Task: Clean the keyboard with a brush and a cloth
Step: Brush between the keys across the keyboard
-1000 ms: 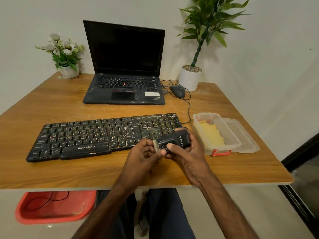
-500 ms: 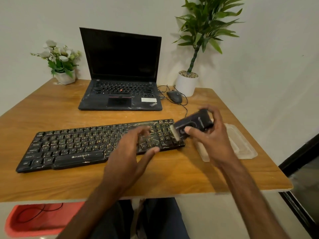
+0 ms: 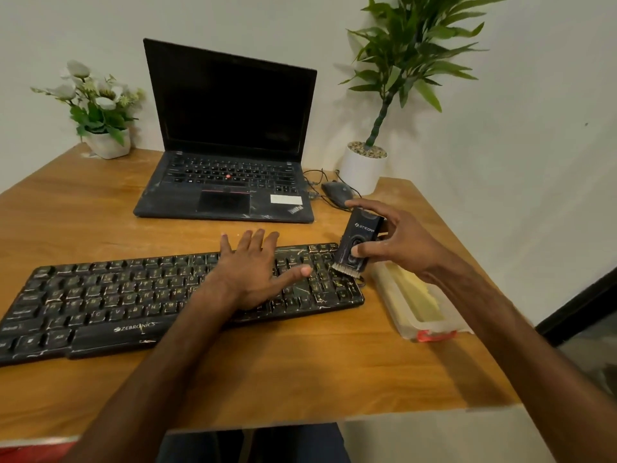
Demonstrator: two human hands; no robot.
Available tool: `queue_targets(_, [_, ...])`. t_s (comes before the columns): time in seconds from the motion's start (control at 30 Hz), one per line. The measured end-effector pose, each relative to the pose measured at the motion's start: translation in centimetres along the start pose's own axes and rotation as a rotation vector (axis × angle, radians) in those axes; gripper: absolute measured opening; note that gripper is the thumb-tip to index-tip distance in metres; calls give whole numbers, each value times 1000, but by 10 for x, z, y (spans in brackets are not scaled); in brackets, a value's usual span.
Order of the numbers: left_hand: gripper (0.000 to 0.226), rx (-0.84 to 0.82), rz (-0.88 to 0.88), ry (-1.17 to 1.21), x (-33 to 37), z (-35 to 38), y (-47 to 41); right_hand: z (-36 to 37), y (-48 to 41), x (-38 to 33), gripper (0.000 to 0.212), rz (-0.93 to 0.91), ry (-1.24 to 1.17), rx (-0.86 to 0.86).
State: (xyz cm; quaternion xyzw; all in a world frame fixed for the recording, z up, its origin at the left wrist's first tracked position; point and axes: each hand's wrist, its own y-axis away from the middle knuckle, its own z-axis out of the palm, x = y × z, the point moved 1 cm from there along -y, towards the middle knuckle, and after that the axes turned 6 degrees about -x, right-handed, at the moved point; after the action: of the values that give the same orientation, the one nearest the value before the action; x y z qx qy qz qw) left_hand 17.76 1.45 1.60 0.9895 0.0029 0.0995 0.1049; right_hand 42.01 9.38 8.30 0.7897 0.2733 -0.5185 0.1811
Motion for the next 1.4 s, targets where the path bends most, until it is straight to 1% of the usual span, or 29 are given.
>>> queue_targets(0.1, [140,-37,55,-52,-1,2,-5,1,1,9,72,-39,87,-43])
queue_targets(0.2, [144,-48,97,-81,0,6,-1,0,-1,15,70,-48,95,-69])
queue_targets(0.37, [150,21,146,-121,2,10,2,-1,-30,8,71,-92,298,56])
queue_targets(0.47, [144,64,159,-140,3,10,4,3,-32,2,71,-108,369,39])
queue_targets(0.53, [140,93,167,-153,4,10,6,6,-17,2,70,-94,332,-33])
queue_targets(0.6, [137,103,168,-168,5,11,8,8,4,7,69,-75,224,-145])
queue_targets(0.67, [137,98,161,-176,7,10,8,7,17,13,69,-85,180,-199])
queue_targets(0.73, [139,67,164,-169,7,8,9,5,11,15,69,-96,213,-149])
queue_targets(0.83, [140,42,174,-138,6,3,11,-1,-13,13,71,-150,320,1])
queue_targets(0.9, [139,12,163,-128,6,-2,13,-5,-24,12,71,-181,348,38])
queue_targets(1.03, [139,-3,159,-98,3,-2,15,-4,-7,14,70,-175,282,-25])
queue_targets(1.17, [139,-18,158,-38,1,-4,18,0,28,17,70,-178,188,-188])
queue_targets(1.23, [138,-29,169,-2,2,-5,21,0,26,15,69,-180,228,-169])
queue_targets(1.33, [136,-36,194,29,-1,-6,25,-1,13,9,69,-196,306,-46])
queue_targets(1.4, [136,-61,189,43,-6,-7,30,3,12,8,70,-194,290,-28])
